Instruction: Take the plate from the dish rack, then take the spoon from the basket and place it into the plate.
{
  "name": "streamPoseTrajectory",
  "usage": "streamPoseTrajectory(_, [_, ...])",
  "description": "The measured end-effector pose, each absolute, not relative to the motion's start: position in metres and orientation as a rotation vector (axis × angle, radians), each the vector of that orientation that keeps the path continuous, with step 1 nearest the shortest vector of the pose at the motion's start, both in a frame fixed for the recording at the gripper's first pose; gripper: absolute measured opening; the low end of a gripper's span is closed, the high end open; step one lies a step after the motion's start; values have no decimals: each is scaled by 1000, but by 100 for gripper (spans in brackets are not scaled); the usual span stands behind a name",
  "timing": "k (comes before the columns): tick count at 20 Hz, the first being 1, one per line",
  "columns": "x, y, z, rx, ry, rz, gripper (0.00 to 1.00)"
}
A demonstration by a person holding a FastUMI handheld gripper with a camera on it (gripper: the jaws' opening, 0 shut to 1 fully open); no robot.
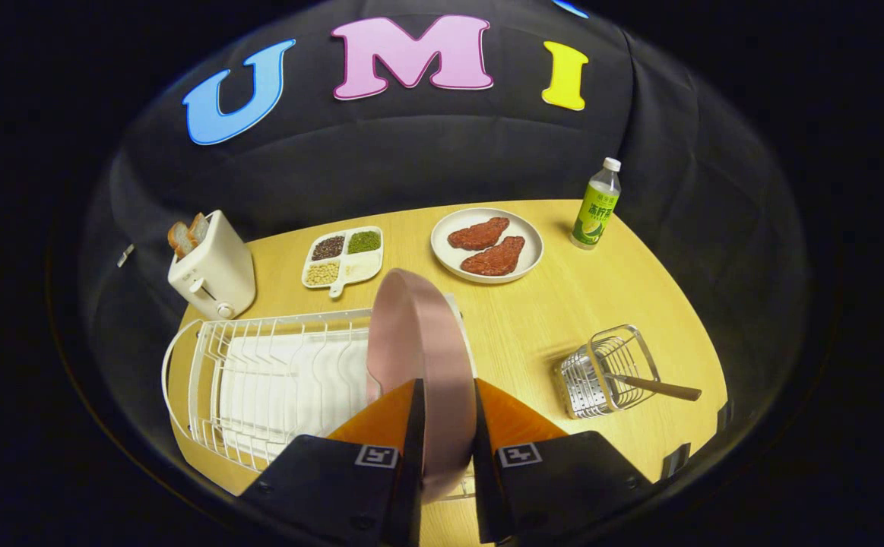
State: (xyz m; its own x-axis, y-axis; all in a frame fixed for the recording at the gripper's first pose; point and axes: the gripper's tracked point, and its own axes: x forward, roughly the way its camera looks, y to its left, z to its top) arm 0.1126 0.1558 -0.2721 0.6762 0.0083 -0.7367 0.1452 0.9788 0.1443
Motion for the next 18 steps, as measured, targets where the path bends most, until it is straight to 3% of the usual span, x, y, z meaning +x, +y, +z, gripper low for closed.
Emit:
streamPoseTrajectory(10, [126, 152, -232, 23, 706, -122, 26])
streamPoseTrajectory(18, [98, 138, -187, 237, 655, -69, 26])
